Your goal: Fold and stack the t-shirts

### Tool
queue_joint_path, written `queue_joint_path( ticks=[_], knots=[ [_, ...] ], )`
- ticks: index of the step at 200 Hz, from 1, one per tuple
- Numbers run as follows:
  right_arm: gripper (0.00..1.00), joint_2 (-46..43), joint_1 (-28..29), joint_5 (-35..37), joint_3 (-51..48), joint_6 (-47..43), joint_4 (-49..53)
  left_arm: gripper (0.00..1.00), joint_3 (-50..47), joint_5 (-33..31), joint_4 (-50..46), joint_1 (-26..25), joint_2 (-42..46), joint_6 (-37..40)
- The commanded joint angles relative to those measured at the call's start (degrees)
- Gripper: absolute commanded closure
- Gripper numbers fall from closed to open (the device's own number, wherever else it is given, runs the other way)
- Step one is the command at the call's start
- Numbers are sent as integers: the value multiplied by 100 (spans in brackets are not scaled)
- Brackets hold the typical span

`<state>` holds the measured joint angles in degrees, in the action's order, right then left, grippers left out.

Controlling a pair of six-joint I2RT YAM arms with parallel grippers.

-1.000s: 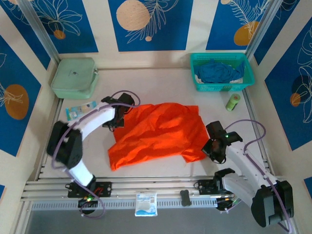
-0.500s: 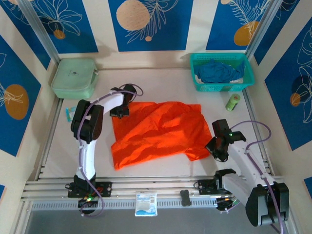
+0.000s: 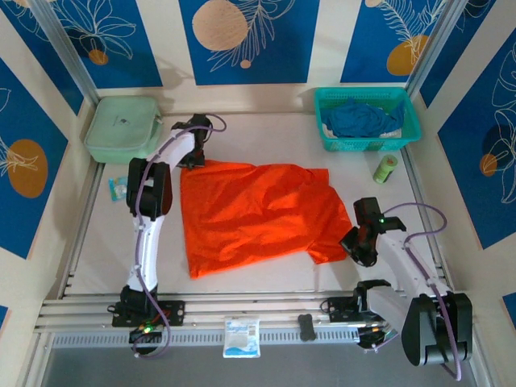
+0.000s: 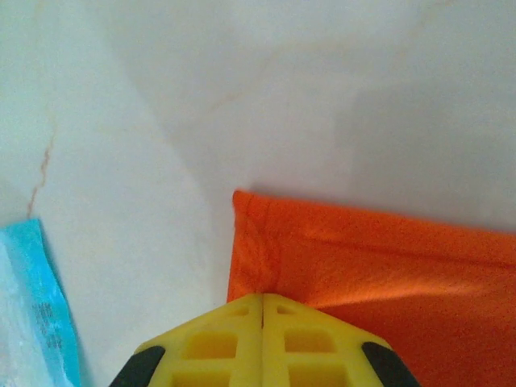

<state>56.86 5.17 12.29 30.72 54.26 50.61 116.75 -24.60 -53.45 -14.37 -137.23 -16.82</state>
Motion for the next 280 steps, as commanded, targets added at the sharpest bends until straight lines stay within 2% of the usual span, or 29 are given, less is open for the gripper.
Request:
queue_joint_path(
  ticks=[1, 21, 34, 41, 78, 106, 143, 191, 234, 259, 280],
  knots=[
    [73, 18, 287, -359, 114, -164, 184, 100, 116, 40, -238, -4, 199, 211],
    [51, -3, 448, -339, 634, -461, 481, 100, -108, 42, -125, -73, 772, 206],
    [43, 33, 471, -545, 954, -768, 340, 100, -202, 13, -128, -139, 1161, 224],
    [39, 116, 474, -561, 1176, -903, 315, 97, -213, -14, -182, -194, 1356, 227],
    [28, 1294, 392, -608, 2485, -1884, -41, 83, -452, -141, -521, -657, 2244, 229],
    [24, 2549, 250, -500, 3410, -2575, -539, 81, -1288, 77, -441, -1168, 2796, -42],
    [28, 4090, 20, -591, 4413, -3166, -1276, 81, -2788, 380, 143, -1937, 3322, -762],
    [37, 5506, 18, -410, 5219, -3477, -1615, 83, -4457, 801, 953, -2470, 3705, -1738],
    [48, 6039, 191, -93, 5525, -3686, -1459, 83, -5177, 910, 1166, -2521, 3850, -2094],
    [52, 6097, 286, 45, 5554, -3713, -1361, 83, -5272, 801, 1094, -2518, 3799, -2065],
    [60, 6243, 322, 20, 5661, -3656, -1133, 83, -5294, 697, 1000, -2518, 3715, -2016]
  ],
)
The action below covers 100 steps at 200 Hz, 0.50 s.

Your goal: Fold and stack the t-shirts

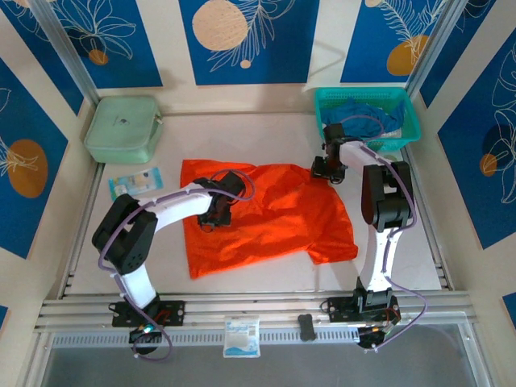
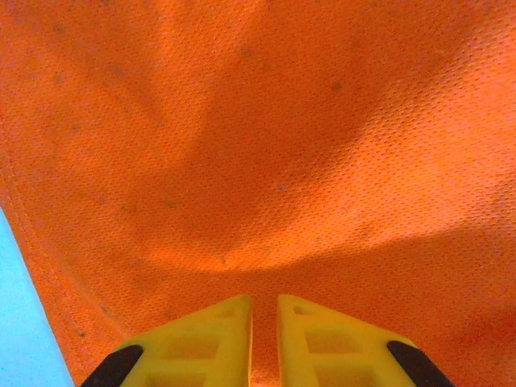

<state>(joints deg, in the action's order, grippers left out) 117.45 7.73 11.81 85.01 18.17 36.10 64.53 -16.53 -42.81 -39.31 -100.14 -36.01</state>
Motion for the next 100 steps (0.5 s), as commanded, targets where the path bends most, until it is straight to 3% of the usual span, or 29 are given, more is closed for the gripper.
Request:
queue_joint_path(
  ticks=[1, 24, 44, 100],
  knots=[
    [60, 192, 64, 67, 238, -45, 323, 83, -72, -111, -63, -24, 4, -94],
    [77, 289, 106, -9, 272, -35, 448, 83, -116, -199, -111, -1, -23, -47],
    [100, 273, 147, -38, 286, -59, 506, 83, -142, -289, -150, 48, -6, -4],
    [100, -774, 367, 210, 243, -278, 515, 83, -321, -411, -246, 361, 226, 101]
  ],
)
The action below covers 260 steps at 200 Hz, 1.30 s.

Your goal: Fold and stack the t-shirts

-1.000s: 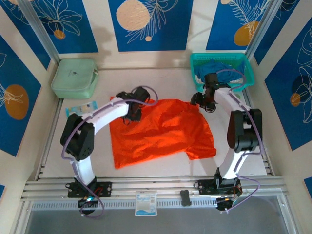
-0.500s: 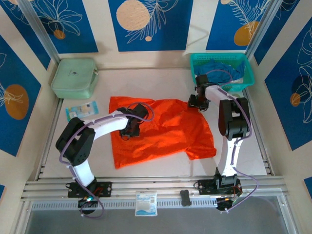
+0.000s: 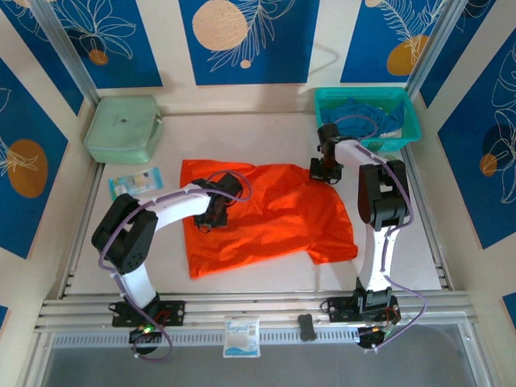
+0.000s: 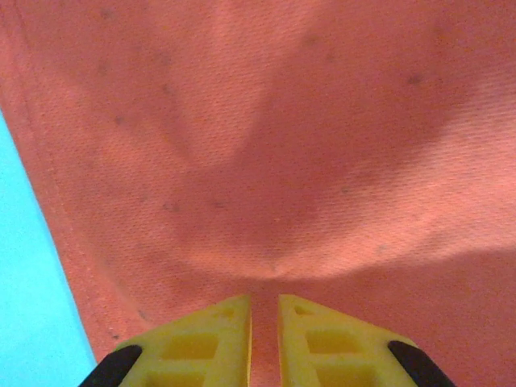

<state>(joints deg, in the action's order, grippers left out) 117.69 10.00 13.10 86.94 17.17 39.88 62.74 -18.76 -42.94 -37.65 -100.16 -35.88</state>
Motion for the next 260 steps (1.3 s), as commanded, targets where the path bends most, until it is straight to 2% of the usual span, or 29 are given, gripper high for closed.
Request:
queue_joint_path(
  ticks=[1, 48, 116, 158, 199, 231, 260],
  knots=[
    [100, -825, 146, 84, 51, -183, 140, 83, -145, -193, -233, 200, 235, 89],
    [100, -1848, 515, -105, -270, -305, 89, 82, -289, -149, -73, 440, 487, 218],
    [100, -2823, 1376, -146, -1572, 136, -209, 83, -299, -184, -65, 632, 568, 326],
    [100, -3349, 2151, -169, -2448, 1022, -343, 82, -324, -191, -62, 697, 642, 345],
    [100, -3441, 2784, -224, -3365, 2453, -620, 82, -350, -178, -29, 697, 618, 345],
    [78, -3545, 3182, -258, -3664, 2932, -679, 82, -369, -235, -59, 705, 655, 371],
    [51, -3784, 3265, -14, -3533, 3236, -39, 82, -393, -237, -72, 706, 710, 369]
  ],
)
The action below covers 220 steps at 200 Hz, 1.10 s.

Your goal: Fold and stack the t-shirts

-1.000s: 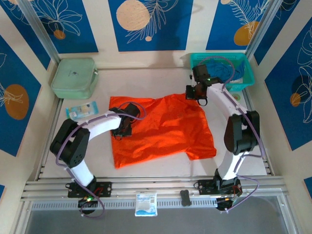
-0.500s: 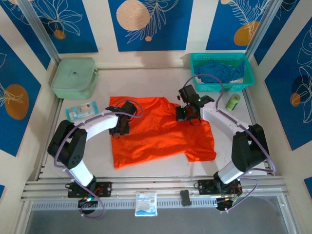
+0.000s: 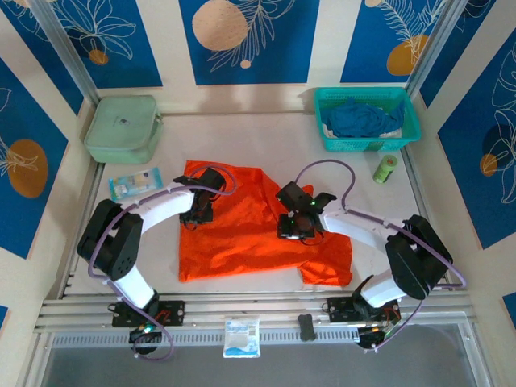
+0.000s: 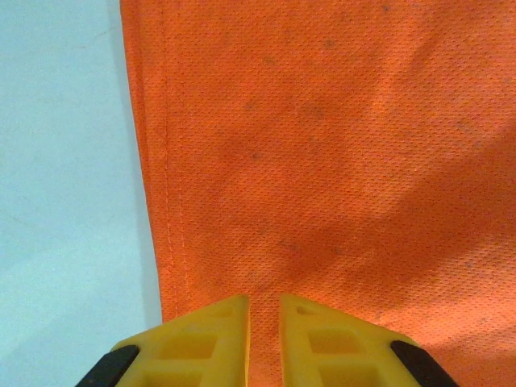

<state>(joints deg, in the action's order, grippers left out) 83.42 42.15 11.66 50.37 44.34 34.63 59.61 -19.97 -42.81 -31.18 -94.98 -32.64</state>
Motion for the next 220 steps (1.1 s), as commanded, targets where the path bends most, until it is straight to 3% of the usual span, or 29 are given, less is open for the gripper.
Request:
queue_joint_path(
  ticks=[1, 28, 55, 63, 92, 111, 188, 201, 220],
  knots=[
    [50, -372, 48, 141, 132, 535, 515, 81, -81, -119, -86, 59, 191, 42],
    [34, -905, -241, 419, 278, 716, 1242, 81, -105, -108, -99, 64, 220, 39],
    [25, -1506, -1218, 132, 283, 392, 1405, 80, -86, -61, -86, 59, 220, 49],
    [18, -1617, -1578, -88, 280, 213, 1316, 80, -77, -26, -66, 60, 231, 48],
    [15, -1469, -2740, -1105, 415, -401, 842, 80, -73, 120, -17, 59, 236, 21],
    [15, -987, -3122, -1393, 644, -694, 574, 80, -82, 147, -3, 59, 230, 12],
    [29, 1594, -3343, -1779, 1675, -814, -244, 80, -178, 242, 27, 59, 211, -37],
    [39, 1923, -3308, -1831, 1835, -778, -302, 80, -178, 255, 37, 60, 209, -35],
    [62, 2123, -3188, -1903, 1937, -701, -389, 80, -204, 266, 57, 59, 230, -58]
  ],
)
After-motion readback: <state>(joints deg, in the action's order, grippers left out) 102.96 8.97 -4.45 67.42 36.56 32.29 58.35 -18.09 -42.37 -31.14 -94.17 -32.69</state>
